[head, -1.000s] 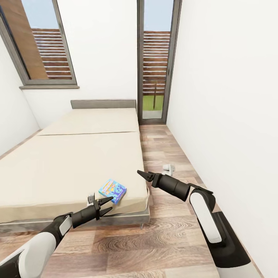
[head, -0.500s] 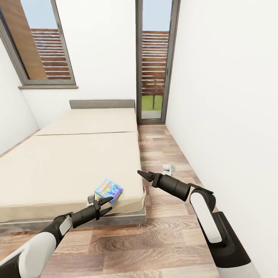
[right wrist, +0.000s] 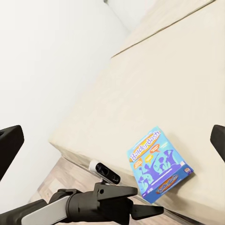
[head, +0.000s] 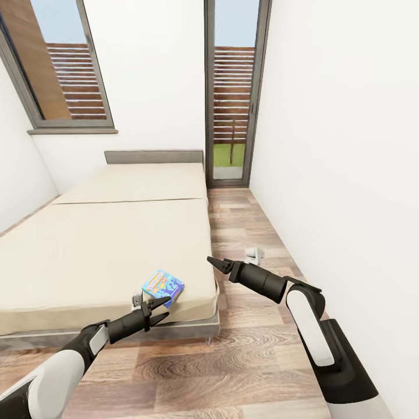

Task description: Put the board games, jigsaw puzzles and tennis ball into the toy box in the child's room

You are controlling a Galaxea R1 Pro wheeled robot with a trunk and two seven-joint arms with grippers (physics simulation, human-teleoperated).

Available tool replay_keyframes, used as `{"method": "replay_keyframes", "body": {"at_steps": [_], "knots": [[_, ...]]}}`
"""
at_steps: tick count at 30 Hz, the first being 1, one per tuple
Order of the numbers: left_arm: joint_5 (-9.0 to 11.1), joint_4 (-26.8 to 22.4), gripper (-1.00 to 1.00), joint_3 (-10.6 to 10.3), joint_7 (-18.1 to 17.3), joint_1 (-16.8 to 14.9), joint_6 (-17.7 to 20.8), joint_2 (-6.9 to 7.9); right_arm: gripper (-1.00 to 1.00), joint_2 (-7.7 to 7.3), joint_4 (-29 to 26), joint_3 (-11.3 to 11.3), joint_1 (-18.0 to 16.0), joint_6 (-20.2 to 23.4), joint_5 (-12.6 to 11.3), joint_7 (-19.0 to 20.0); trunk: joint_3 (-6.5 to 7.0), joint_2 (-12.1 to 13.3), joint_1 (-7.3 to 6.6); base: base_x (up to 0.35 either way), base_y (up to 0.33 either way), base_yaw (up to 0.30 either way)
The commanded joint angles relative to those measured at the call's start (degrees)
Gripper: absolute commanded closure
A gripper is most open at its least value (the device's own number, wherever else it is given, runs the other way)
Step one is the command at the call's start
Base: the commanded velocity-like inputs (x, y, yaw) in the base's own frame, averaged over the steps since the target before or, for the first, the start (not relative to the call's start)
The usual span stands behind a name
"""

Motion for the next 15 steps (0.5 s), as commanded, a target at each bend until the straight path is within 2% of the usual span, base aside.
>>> {"method": "replay_keyframes", "body": {"at_steps": [1,15], "knots": [[-0.4,0.0,-1.0,0.4,-0.2,0.0,0.6,0.0,-1.0,-0.01,0.0,0.0,0.0,0.2,0.0,0.1,-0.05,0.0,-0.01,0.0,0.0,0.0],[-0.4,0.0,-1.0,0.4,-0.2,0.0,0.6,0.03,-1.0,-0.02,0.0,0.0,0.0,0.2,0.1,0.2,-0.05,0.0,-0.01,0.035,0.014,0.0]]}}
